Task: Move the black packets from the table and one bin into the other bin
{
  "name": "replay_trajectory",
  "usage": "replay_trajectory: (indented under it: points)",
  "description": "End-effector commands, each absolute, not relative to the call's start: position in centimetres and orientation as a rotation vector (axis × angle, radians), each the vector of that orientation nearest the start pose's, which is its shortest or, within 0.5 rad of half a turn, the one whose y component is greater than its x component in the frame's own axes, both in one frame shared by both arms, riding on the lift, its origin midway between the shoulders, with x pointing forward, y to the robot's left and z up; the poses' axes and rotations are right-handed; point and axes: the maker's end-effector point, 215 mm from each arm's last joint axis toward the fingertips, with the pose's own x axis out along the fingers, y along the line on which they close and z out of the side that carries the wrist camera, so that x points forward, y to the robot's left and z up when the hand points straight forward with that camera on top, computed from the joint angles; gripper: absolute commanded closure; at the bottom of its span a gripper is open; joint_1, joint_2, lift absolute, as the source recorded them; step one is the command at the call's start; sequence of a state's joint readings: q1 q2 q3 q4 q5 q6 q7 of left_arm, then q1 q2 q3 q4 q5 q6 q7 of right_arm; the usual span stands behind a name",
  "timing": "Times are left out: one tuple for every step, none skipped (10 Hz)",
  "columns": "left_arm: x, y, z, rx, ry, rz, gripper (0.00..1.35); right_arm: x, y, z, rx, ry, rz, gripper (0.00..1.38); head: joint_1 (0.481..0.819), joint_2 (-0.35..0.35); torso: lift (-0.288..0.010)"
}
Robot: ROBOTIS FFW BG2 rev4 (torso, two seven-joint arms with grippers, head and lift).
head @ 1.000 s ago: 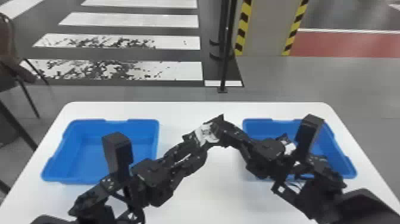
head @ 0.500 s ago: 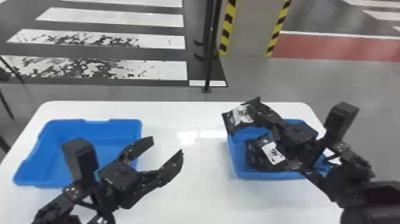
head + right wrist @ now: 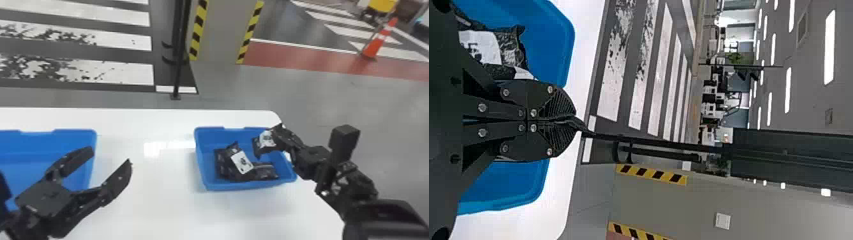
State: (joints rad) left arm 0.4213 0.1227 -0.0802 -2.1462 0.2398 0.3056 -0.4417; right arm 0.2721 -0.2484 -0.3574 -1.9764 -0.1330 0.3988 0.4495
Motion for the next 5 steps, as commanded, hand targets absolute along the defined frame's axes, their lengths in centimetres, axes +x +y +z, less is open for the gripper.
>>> replay_trajectory:
  points:
    - [43.0,8.9,-32.1,-0.183,0.132,-0.610,0.23,49.5,-38.5,-34.1,-0.126,0.227,0.156,0.88,0.695,-0.330,-0.110]
    - [43.1,9.3,-31.9,-0.179,0.119,-0.599,0.23,49.0,-38.0,-33.9,-0.125,0.214,0.164,0.33,0.695,-0.340,-0.110]
    - [43.2,9.7,-31.5,-0.173,0.100,-0.581,0.22,47.6,-36.6,-33.2,-0.097,0.180,0.191,0.01,0.695,-0.339,-0.110]
    - [43.4,10.4,-30.8,-0.158,0.067,-0.555,0.21,45.8,-34.8,-31.5,-0.063,0.115,0.214,0.03,0.695,-0.335,-0.110]
    - [43.4,11.4,-30.3,-0.135,0.037,-0.518,0.18,44.2,-33.5,-29.9,-0.057,0.059,0.229,0.03,0.695,-0.317,-0.110]
